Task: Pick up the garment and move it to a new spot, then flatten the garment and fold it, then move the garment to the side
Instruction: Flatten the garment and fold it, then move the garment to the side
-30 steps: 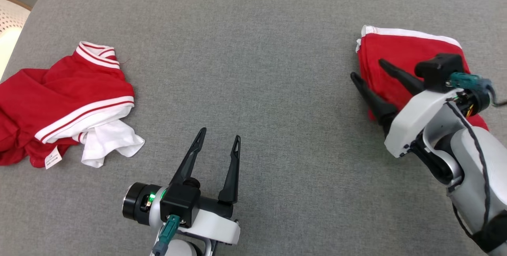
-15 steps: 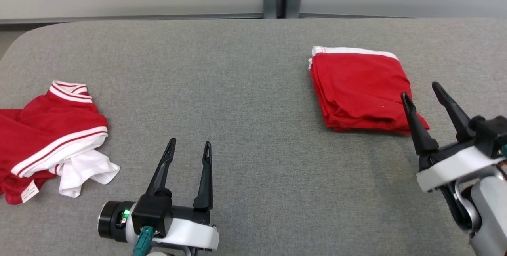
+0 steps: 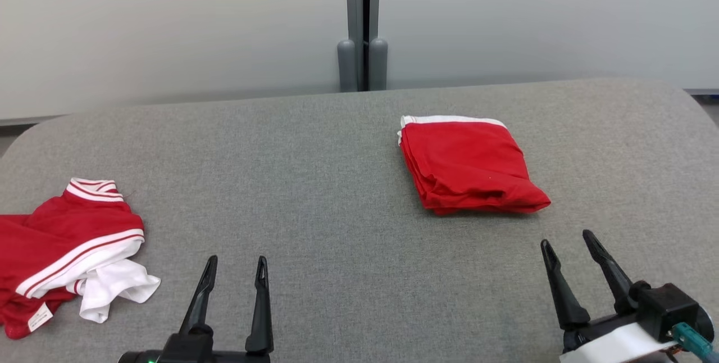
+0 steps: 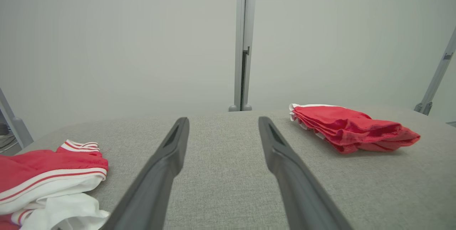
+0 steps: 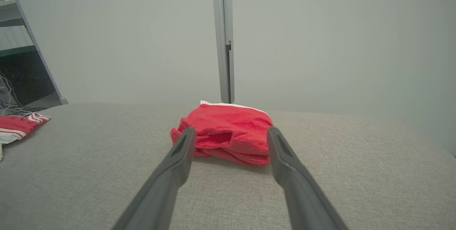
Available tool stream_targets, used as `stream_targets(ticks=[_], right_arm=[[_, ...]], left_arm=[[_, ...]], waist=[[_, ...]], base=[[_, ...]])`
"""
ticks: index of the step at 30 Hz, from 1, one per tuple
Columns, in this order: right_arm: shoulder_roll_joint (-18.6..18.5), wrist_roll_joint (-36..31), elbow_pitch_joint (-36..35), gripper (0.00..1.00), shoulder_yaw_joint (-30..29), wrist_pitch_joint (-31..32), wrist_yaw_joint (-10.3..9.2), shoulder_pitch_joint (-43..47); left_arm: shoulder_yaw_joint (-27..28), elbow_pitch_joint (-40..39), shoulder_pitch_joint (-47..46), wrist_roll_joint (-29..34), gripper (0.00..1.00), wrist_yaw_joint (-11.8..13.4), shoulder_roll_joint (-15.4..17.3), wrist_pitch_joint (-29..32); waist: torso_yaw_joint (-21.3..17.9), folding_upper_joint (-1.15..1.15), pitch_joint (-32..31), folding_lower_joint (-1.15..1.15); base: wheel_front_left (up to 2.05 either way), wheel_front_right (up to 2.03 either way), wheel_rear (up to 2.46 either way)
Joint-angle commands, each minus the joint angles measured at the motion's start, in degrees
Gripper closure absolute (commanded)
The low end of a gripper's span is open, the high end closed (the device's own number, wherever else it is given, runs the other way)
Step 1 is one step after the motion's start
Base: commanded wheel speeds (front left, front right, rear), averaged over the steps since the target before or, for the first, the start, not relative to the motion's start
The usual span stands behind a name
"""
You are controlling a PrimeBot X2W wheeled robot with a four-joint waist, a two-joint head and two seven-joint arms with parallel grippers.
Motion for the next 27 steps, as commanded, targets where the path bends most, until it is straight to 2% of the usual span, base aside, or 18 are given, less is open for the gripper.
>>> stream_targets(ticks=[1,9,27], right_arm=[[0.2,-0.5,-0.5,0.00,-0.1,-0.3,-0.13,0.6],[1.6,-1.6,-1.3,0.00,0.0,-0.3,-0.13,3.7],[1.4,-1.8,-0.9,0.00,-0.3,-0.3,-0.13,4.5]], left_arm=[[0.5,-0.4,0.8,0.4,0.00,-0.2,0.2,-0.1],[1.1,-1.0,4.1,0.7,0.00,-0.3,0.2,-0.1],[0.1,0.7,4.0,1.0,0.00,-0.5,0.2,-0.1]], waist=[[-0.6,-0.01,-1.7,0.00],[-0.5,-0.01,-3.7,0.00],[-0.1,-0.01,-4.3,0.00]], base=[[0.00,0.00,0.00],[0.00,0.00,0.00],[0.00,0.00,0.00]])
